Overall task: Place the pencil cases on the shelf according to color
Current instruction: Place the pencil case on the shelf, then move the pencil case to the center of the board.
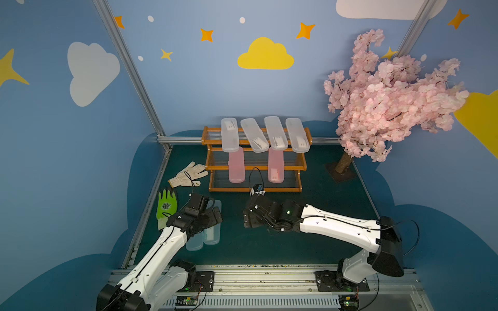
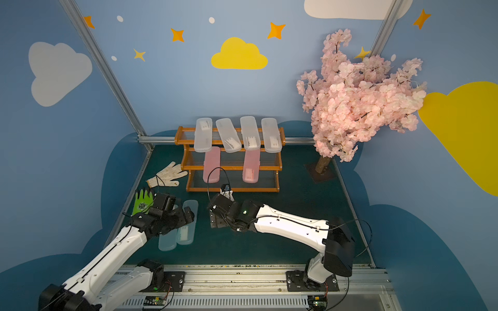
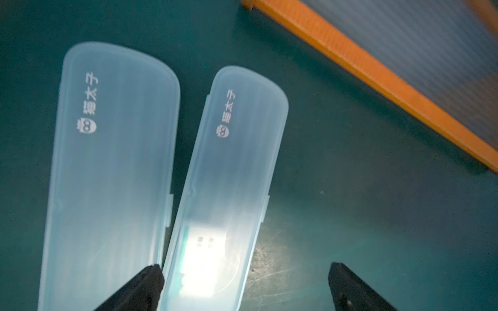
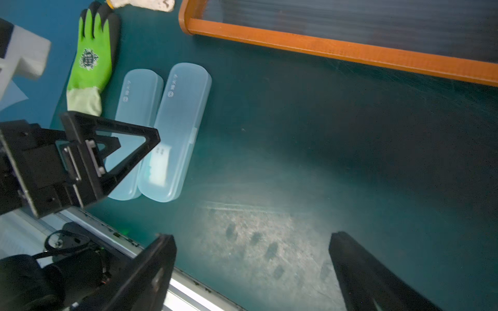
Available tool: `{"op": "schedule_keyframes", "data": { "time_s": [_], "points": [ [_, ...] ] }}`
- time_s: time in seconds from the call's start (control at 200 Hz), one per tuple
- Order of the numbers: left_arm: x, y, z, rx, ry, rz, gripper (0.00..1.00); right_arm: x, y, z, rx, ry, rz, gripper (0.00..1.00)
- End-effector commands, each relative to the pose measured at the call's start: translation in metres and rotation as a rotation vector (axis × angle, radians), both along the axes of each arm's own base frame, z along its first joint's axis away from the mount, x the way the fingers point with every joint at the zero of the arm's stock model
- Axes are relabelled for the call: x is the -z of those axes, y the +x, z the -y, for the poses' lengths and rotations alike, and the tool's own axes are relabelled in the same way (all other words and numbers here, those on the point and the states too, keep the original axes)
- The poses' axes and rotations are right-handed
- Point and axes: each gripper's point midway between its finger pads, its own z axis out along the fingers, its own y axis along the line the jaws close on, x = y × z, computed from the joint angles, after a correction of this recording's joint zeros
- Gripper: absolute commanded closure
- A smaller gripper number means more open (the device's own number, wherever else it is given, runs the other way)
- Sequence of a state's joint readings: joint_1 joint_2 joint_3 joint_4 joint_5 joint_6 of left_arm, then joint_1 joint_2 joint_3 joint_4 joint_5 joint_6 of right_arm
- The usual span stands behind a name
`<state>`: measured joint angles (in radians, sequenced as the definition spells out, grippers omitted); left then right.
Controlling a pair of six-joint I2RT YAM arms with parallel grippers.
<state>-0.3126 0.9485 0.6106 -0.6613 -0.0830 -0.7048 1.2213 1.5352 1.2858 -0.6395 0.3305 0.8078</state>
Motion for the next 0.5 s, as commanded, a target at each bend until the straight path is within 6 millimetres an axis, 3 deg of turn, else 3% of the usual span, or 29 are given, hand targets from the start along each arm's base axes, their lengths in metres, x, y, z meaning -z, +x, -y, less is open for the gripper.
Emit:
{"op": "schedule_keyframes", "data": {
  "time_s": [0.0,0.24,0.496],
  "points": [
    [0.005,0.004,-0.001,-0.034,0.033,0.026,0.00,-0.008,-0.006,0.013,0.008,0.040,0.023,0.05],
    [0.024,0.013,0.004,-0.018,0.086,-0.021,0.00,0.012,-0.018,0.051,0.032,-0.011,0.030,0.05],
    [0.043,0.032,0.011,0.029,0.135,-0.082,0.00,0.009,-0.017,0.079,0.079,-0.045,0.072,0.05]
  ]
}}
